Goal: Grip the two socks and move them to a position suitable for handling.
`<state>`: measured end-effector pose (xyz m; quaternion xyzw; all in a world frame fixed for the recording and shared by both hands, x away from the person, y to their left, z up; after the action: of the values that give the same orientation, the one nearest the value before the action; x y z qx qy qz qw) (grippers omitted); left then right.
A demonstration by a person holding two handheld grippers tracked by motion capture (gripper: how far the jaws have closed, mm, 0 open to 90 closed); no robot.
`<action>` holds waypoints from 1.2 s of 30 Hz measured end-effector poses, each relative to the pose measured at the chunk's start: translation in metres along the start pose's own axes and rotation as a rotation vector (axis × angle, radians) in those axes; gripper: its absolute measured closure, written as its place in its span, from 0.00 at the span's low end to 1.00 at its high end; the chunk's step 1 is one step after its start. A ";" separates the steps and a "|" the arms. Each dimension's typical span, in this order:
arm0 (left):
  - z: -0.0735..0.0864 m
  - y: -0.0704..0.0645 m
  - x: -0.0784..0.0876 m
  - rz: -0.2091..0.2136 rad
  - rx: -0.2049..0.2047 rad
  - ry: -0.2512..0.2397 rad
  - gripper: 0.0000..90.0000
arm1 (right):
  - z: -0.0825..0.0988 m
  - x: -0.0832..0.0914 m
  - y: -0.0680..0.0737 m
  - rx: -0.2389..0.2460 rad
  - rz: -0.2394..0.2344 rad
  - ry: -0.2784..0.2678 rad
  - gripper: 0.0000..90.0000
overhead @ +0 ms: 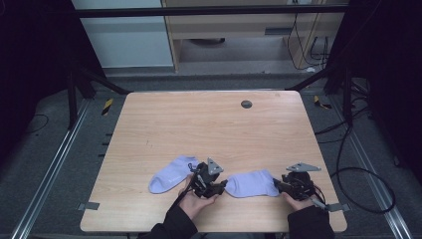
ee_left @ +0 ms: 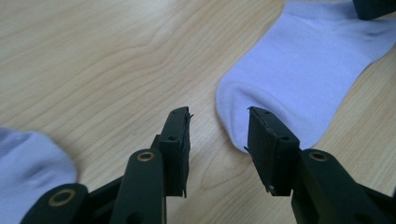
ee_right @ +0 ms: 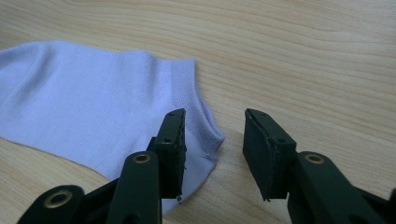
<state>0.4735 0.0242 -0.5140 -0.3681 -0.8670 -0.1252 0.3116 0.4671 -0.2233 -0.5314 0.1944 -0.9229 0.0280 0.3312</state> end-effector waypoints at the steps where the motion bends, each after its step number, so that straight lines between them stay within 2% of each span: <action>1: 0.001 -0.001 -0.003 0.001 0.001 0.006 0.65 | 0.000 0.000 0.000 0.001 -0.001 0.001 0.67; 6: 0.005 -0.007 -0.012 0.009 -0.007 0.031 0.67 | 0.003 -0.004 0.002 0.016 -0.007 0.025 0.73; 10: 0.006 -0.009 -0.017 0.013 -0.001 0.045 0.72 | 0.005 -0.006 0.002 0.022 -0.012 0.035 0.77; 15: 0.010 -0.010 -0.020 0.009 -0.007 0.075 0.82 | 0.005 -0.006 0.004 0.025 -0.023 0.042 0.89; 18: 0.009 -0.012 -0.022 0.019 0.006 0.071 0.89 | 0.004 -0.006 0.007 0.037 -0.019 0.049 0.95; 22: 0.008 -0.011 -0.022 0.028 0.011 0.060 0.98 | 0.002 -0.004 0.008 0.048 -0.020 0.052 0.96; 27: 0.005 -0.008 -0.012 0.056 0.029 0.039 0.99 | -0.007 0.007 0.013 0.030 -0.045 0.005 0.96; 32: 0.001 -0.002 0.010 0.059 0.017 0.020 0.99 | -0.020 0.022 0.026 0.040 -0.084 -0.057 0.96; 36: 0.002 0.005 0.029 0.059 0.018 0.007 0.99 | -0.028 0.027 0.039 0.054 -0.113 -0.080 0.96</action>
<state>0.4608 0.0446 -0.4975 -0.3902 -0.8557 -0.1094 0.3218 0.4496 -0.1915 -0.4899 0.2559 -0.9219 0.0263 0.2898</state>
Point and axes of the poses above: each handheld gripper's, and its own axes: x roughly backward along the jaws, z roughly out of its underside, y roughly to its left, the point moved 6 cm from there along -x, roughly forward along the jaws, and after that the axes turned 8 degrees about -y, right-handed, at the moved point
